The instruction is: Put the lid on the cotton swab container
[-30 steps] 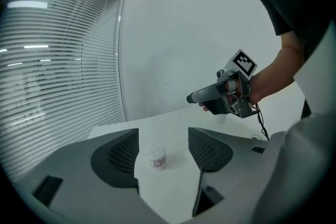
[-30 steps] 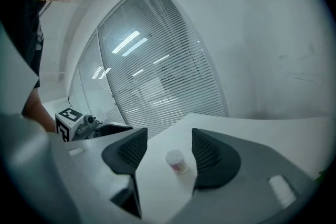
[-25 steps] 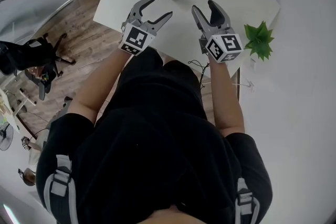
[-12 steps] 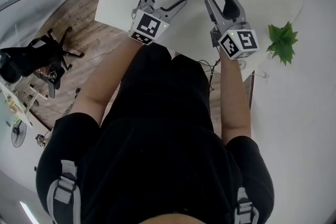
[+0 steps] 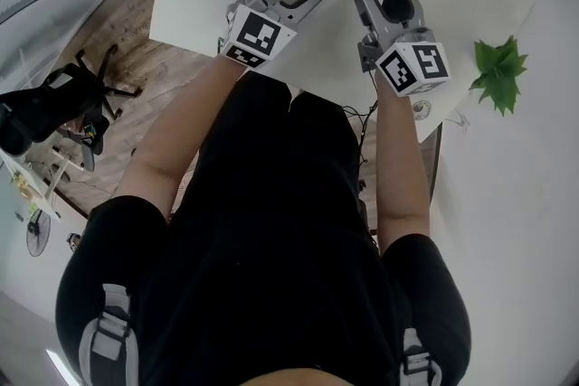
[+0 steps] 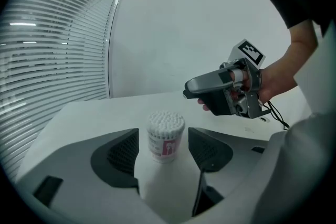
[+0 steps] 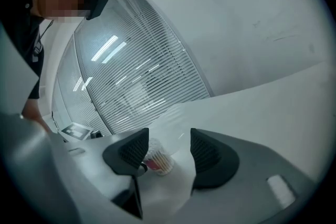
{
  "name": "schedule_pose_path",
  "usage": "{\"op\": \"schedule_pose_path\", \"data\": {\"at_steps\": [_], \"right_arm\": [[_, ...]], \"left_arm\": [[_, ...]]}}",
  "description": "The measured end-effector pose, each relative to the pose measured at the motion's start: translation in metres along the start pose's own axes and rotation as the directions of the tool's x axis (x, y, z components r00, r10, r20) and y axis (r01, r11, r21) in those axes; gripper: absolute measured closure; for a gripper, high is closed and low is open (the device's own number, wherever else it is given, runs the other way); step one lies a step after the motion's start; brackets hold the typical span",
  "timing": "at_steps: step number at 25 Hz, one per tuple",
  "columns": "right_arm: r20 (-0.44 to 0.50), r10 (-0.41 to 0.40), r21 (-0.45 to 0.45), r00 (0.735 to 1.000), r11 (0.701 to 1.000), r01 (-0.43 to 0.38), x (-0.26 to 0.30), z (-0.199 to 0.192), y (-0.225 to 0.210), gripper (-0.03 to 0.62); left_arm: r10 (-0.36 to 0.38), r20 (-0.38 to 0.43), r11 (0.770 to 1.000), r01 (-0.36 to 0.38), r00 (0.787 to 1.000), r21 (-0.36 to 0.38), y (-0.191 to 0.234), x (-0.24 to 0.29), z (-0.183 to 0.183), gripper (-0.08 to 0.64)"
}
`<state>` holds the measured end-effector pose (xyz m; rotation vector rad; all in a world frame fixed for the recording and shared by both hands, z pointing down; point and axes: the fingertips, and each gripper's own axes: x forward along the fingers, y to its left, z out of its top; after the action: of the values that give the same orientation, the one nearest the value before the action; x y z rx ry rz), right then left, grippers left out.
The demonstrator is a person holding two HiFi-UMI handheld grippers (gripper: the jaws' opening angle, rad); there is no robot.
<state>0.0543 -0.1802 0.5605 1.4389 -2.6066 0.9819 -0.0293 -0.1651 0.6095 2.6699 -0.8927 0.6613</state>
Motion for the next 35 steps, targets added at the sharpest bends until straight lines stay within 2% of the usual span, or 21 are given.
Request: {"op": "schedule_pose_path", "data": {"at_steps": [7,11,14,16,22,27,31,35], "right_arm": [[0.007,0.010,0.008,1.000,1.000,-0.010,0.003,-0.003,-0.002,0.351],[0.011,0.021,0.023,1.000,1.000,-0.021,0.006,-0.005,-0.002,0.354],[0.010,0.031,0.037,0.999,0.999,-0.031,0.008,-0.007,-0.001,0.356],[0.014,0.032,0.045,0.999,0.998,-0.032,0.007,-0.008,-0.001,0.365],[0.043,0.038,0.097,0.998,0.994,-0.042,0.005,-0.004,-0.002,0.421],[0.073,0.034,0.154,0.997,0.987,-0.045,0.004,-0.002,-0.009,0.459],[0.097,0.030,0.187,0.995,0.981,-0.047,0.001,0.001,-0.013,0.528],[0.110,0.048,0.195,0.993,0.978,-0.069,0.001,0.006,-0.007,0.529]], "left_arm": [[0.000,-0.010,1.000,0.000,1.000,-0.010,-0.006,0.010,-0.004,0.272],[0.012,0.007,1.000,-0.012,1.000,0.015,-0.005,0.013,0.000,0.274],[0.021,0.009,1.000,-0.021,1.000,0.016,-0.003,0.014,0.000,0.316],[0.020,0.001,1.000,-0.020,1.000,0.009,-0.004,0.015,-0.002,0.316],[0.032,-0.013,0.999,-0.032,0.999,-0.004,-0.003,0.012,-0.006,0.319],[0.038,0.005,0.999,-0.038,0.999,0.011,-0.003,0.013,-0.003,0.321],[0.040,0.004,0.999,-0.040,0.999,0.007,-0.004,0.013,-0.004,0.321],[0.036,0.010,0.999,-0.036,0.999,0.010,-0.004,0.012,-0.004,0.322]]}}
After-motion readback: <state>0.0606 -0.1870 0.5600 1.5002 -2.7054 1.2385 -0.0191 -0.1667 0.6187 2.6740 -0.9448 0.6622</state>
